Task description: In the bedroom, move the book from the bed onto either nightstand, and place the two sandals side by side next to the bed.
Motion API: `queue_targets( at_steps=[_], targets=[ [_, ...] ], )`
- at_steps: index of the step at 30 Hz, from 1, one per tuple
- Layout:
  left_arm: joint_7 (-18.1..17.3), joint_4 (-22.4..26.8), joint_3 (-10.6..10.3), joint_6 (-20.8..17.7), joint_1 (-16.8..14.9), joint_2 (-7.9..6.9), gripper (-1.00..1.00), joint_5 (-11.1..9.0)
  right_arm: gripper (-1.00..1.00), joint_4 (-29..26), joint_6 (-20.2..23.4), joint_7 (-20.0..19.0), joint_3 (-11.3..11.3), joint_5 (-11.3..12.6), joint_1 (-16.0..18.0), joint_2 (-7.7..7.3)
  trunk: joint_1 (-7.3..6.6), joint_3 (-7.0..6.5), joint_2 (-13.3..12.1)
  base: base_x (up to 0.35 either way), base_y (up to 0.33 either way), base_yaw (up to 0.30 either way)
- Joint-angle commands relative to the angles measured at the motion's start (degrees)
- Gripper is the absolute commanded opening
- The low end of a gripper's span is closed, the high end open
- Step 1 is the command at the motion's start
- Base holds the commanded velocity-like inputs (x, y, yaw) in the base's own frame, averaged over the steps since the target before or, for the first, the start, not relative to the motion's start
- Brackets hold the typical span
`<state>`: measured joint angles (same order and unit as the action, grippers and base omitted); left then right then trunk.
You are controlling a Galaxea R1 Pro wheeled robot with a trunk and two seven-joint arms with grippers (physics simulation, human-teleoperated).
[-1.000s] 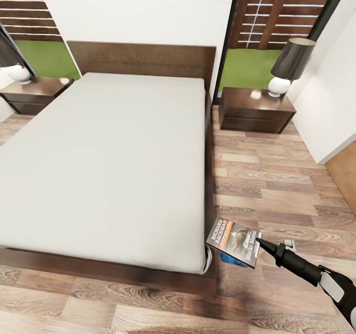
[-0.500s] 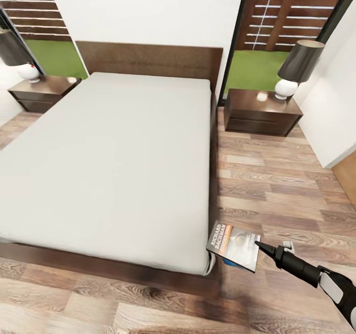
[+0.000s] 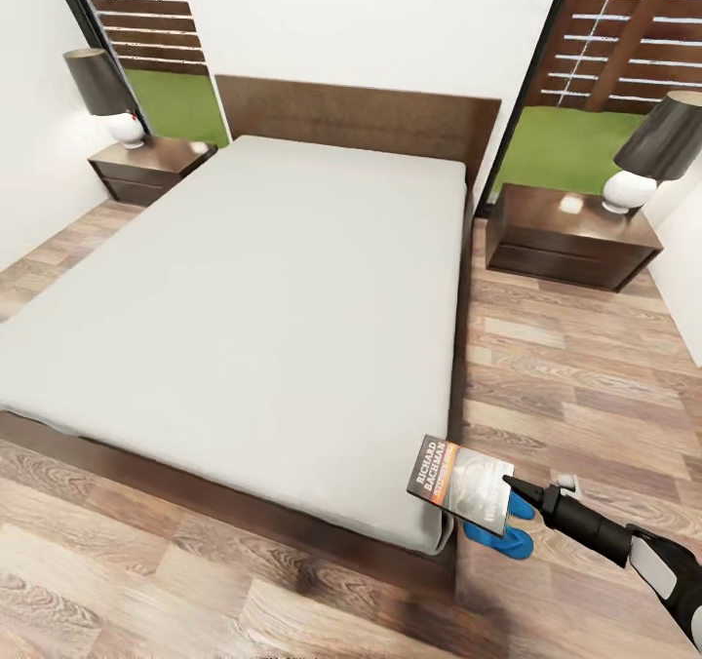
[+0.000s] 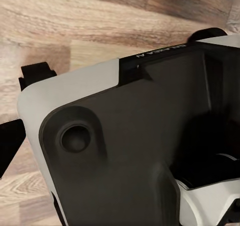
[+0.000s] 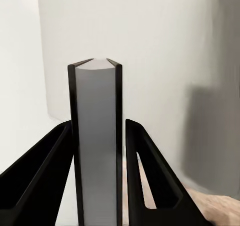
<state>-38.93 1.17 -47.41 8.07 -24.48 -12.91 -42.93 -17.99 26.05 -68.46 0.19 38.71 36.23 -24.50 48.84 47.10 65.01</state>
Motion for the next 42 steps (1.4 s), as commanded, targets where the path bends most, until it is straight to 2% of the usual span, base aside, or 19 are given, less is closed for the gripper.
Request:
queue_targets(
  at_steps=[1, 12, 27, 29, 33, 35, 42],
  targets=[
    [-0.1, 0.0, -0.5, 0.4, 0.0, -0.01, 1.00, -0.2, -1.00, -0.1, 0.6, -0.1, 0.0, 0.3, 0.0, -0.02, 0.00, 0.03, 0.0, 0.000, 0.000, 0.293],
    [-0.1, 0.0, -0.5, 0.4, 0.0, 0.03, 1.00, -0.2, -1.00, -0.2, 0.6, -0.1, 0.0, 0.3, 0.0, -0.02, 0.00, 0.03, 0.0, 0.000, 0.000, 0.273],
    [-0.1, 0.0, -0.5, 0.4, 0.0, 0.08, 1.00, -0.2, -1.00, 0.1, 0.5, 0.0, 0.0, 0.2, 0.0, 0.01, 0.00, 0.03, 0.0, 0.000, 0.000, 0.017],
    [-0.1, -0.1, -0.5, 0.4, 0.0, 0.08, 1.00, -0.2, -1.00, 0.8, 0.5, 0.0, 0.0, -0.8, 0.0, 0.04, 0.00, 0.03, 0.0, 0.000, 0.000, 0.000],
    [-0.1, -0.1, -0.5, 0.4, 0.0, 0.08, 1.00, -0.2, -1.00, 4.3, 0.4, 0.0, 0.0, -6.0, 0.0, 0.06, 0.00, 0.01, 0.0, 0.000, 0.000, 0.024],
    [-0.1, -0.1, -0.5, 0.3, 0.0, 0.19, 1.00, -0.2, -1.00, 5.0, 0.4, 0.0, 0.0, -7.7, 0.0, 0.06, 0.00, -0.01, 0.0, 0.000, 0.000, 0.160],
    [-0.1, -0.1, -0.5, 0.3, 0.0, 0.83, 1.00, -0.2, -1.00, 6.1, 0.3, 0.0, 0.0, -8.9, 0.0, 0.38, 0.00, -0.01, 0.0, 0.000, 0.000, 0.271]
  ],
)
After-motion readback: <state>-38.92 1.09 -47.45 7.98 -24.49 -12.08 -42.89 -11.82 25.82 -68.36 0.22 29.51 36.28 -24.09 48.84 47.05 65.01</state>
